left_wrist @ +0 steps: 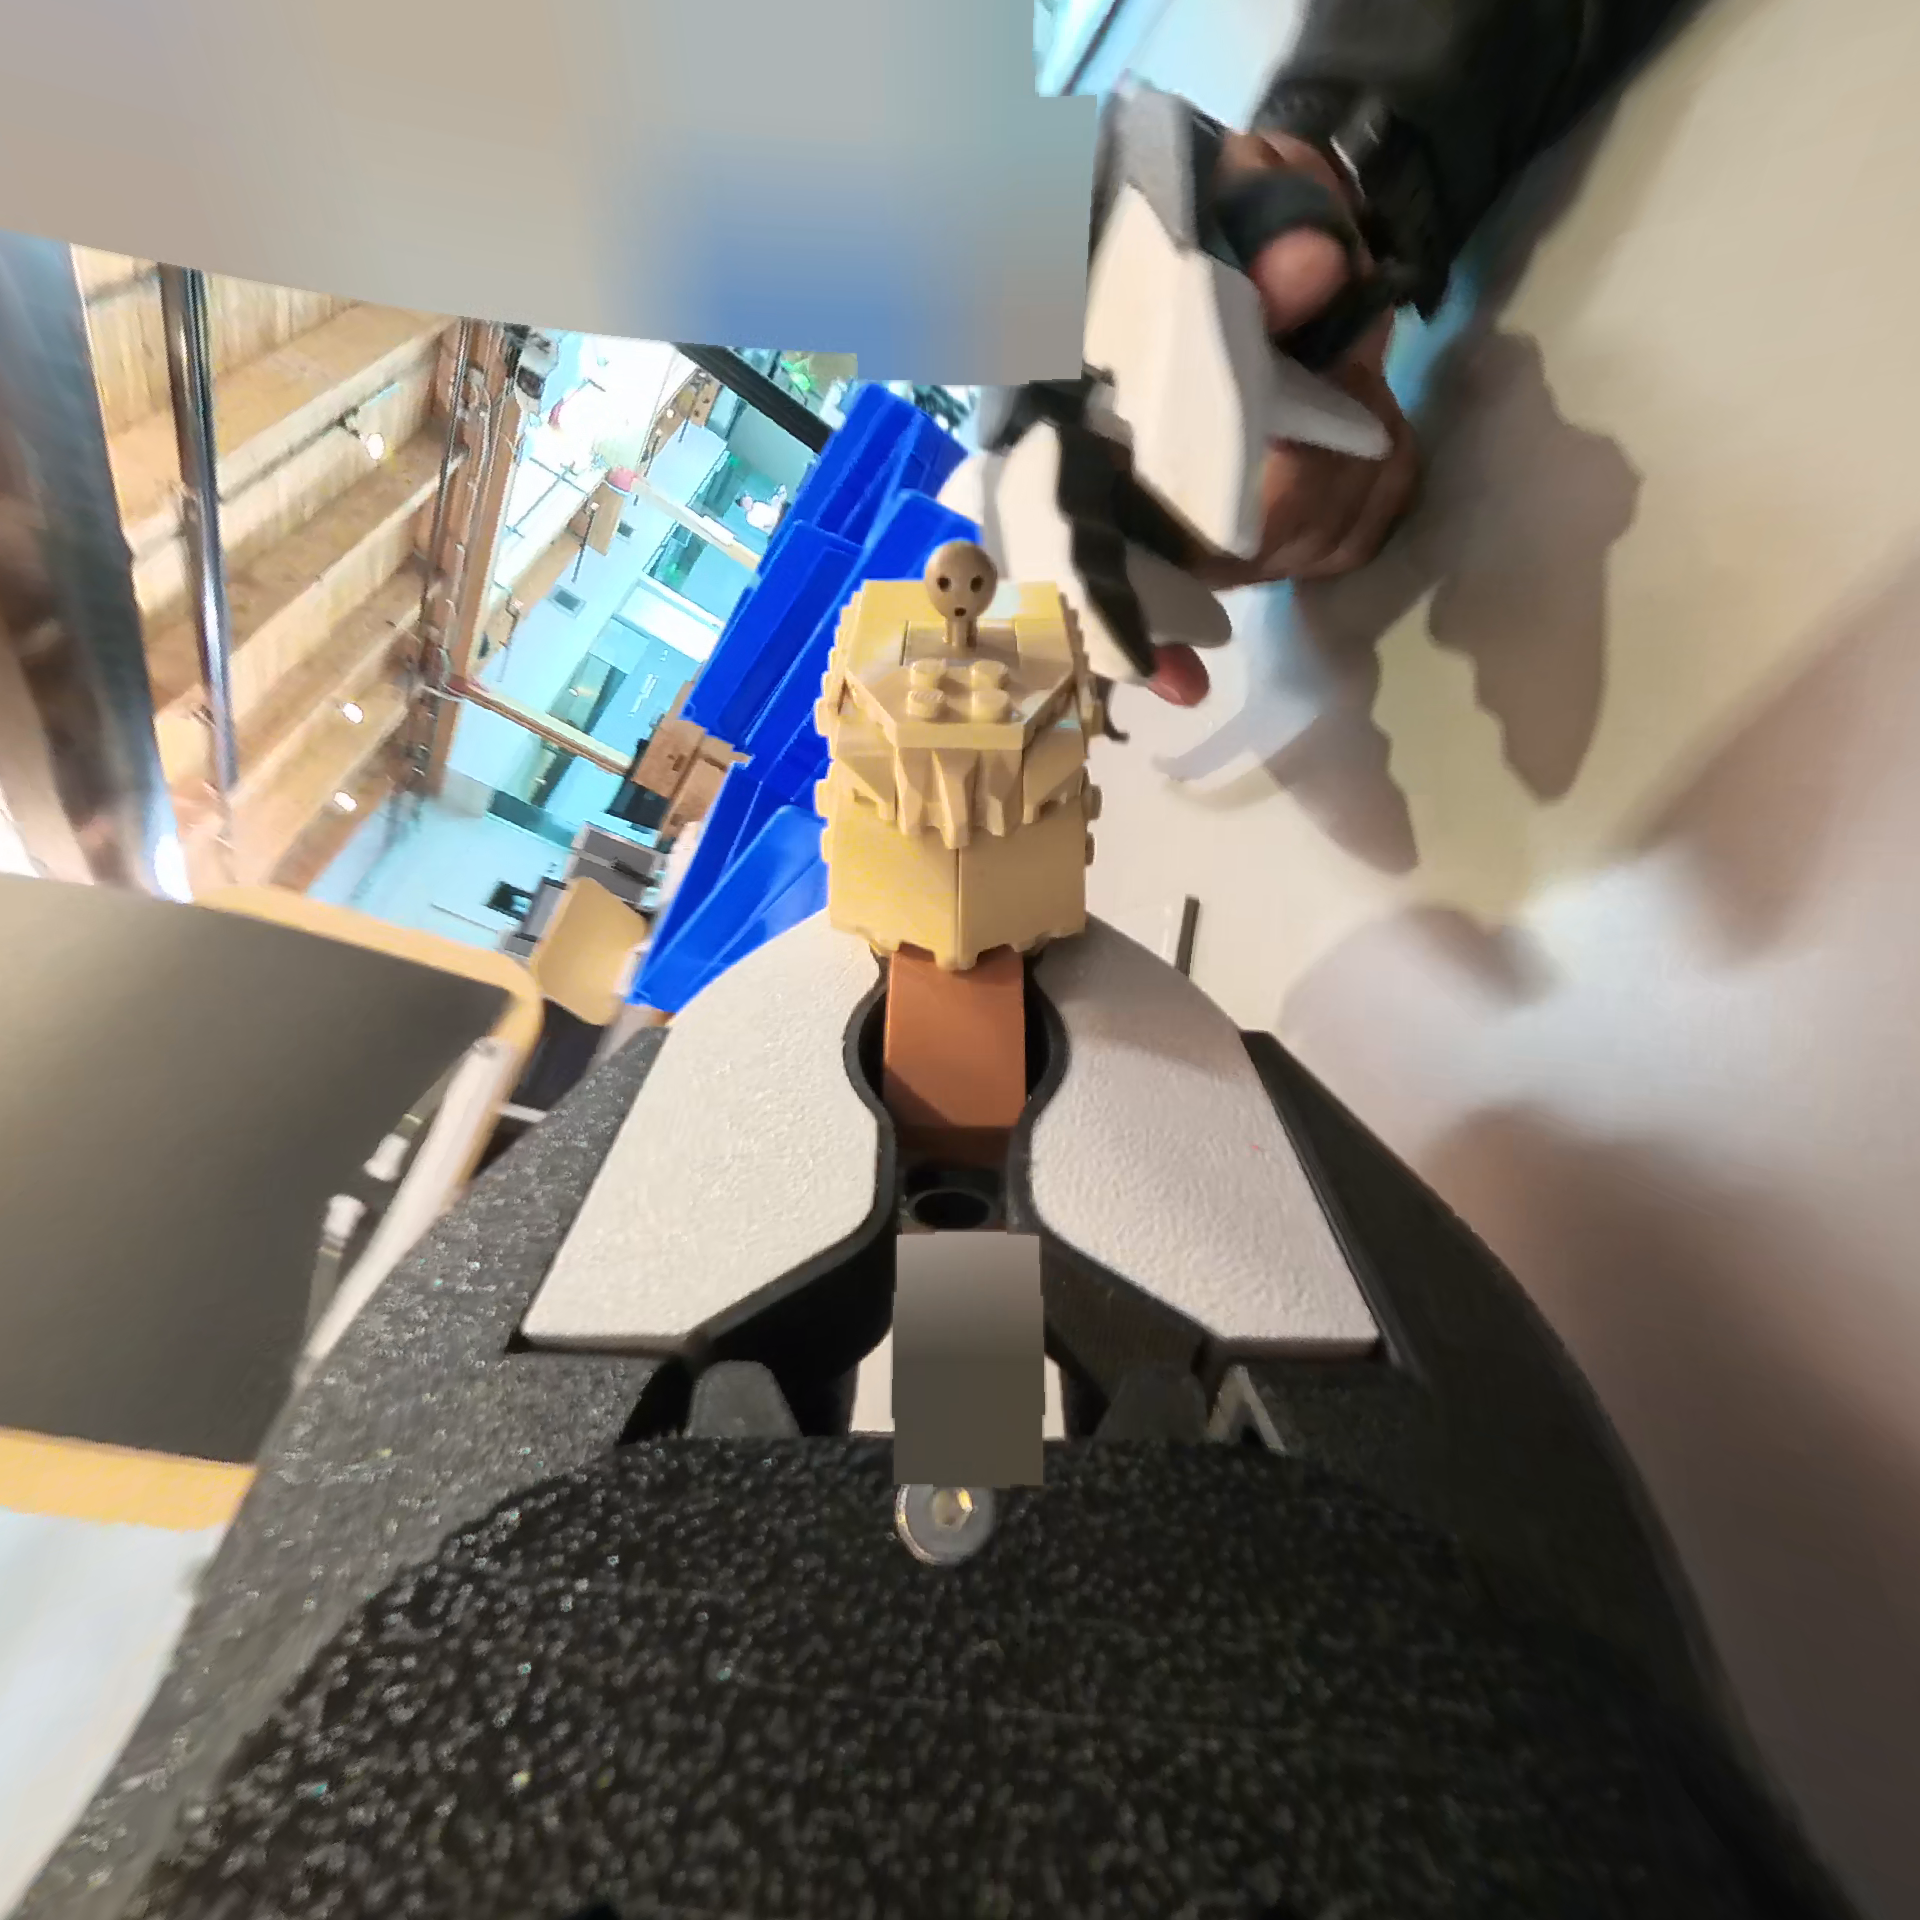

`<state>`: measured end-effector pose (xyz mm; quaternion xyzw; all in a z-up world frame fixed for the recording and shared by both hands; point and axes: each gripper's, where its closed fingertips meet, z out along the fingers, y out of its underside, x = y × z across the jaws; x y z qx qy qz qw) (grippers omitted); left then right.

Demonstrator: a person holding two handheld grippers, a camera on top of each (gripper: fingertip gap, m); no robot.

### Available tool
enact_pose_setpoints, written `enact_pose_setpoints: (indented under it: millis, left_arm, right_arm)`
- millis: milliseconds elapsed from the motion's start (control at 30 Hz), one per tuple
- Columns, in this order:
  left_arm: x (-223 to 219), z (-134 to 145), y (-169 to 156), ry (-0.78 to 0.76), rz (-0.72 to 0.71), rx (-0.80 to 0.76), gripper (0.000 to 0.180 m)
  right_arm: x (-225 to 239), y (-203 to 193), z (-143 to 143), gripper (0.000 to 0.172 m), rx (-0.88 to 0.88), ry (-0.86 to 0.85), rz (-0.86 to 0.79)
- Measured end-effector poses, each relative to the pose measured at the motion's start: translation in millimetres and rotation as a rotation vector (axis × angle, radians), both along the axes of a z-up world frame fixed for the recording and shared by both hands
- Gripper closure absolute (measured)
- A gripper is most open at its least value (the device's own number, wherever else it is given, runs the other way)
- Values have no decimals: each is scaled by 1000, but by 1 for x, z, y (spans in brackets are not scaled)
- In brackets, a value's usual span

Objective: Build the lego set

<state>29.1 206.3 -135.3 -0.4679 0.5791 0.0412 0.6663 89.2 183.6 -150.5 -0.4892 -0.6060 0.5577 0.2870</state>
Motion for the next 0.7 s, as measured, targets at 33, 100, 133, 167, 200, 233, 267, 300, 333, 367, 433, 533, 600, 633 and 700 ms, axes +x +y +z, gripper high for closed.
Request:
enact_pose_setpoints:
  millis: [33,100,133,167,200,233,267,300,333,367,433,533,600,633,700]
  left_arm:
    - [-2,2,0,-30,-6,-32,163]
    - [-8,11,1,-111,-15,-101,162]
    - [-12,16,2,-163,-20,-146,162]
    - [-15,20,3,-212,-34,-216,163]
    - [-19,23,3,-261,-51,-294,163]
    - [-24,28,5,-317,-57,-354,163]
    - [-29,33,6,-375,-64,-407,163]
    - [-34,37,7,-428,-82,-472,163]
    - [-37,39,7,-476,-106,-540,163]
    - [-41,42,6,-518,-132,-597,163]
    - [-45,45,2,-580,-198,-701,163]
    - [-50,49,-7,-646,-306,-821,163]
    - [-54,50,-13,-670,-375,-881,162]
    - [-57,50,-17,-677,-411,-906,163]
    - [-62,52,-22,-702,-476,-930,163]
  right_arm:
    - [0,0,0,147,-1,0,0]
    - [0,0,0,147,-4,0,0]
    - [0,0,0,147,-5,-1,-1]
    - [0,1,0,147,-6,-1,-1]
    - [0,1,0,147,-7,0,-1]
    - [0,1,0,147,-8,0,-2]
    - [0,1,0,147,-7,0,-2]
    - [0,1,0,147,-6,-1,-2]
    - [0,1,0,148,-6,-1,-2]
    - [0,1,0,148,-5,-1,-3]
    - [0,1,0,148,-2,-1,-3]
    - [0,0,0,148,-1,-3,-1]
    - [0,0,0,148,-2,-3,1]
    - [0,0,0,148,-2,-3,2]
    - [0,-1,-1,148,-2,-8,9]
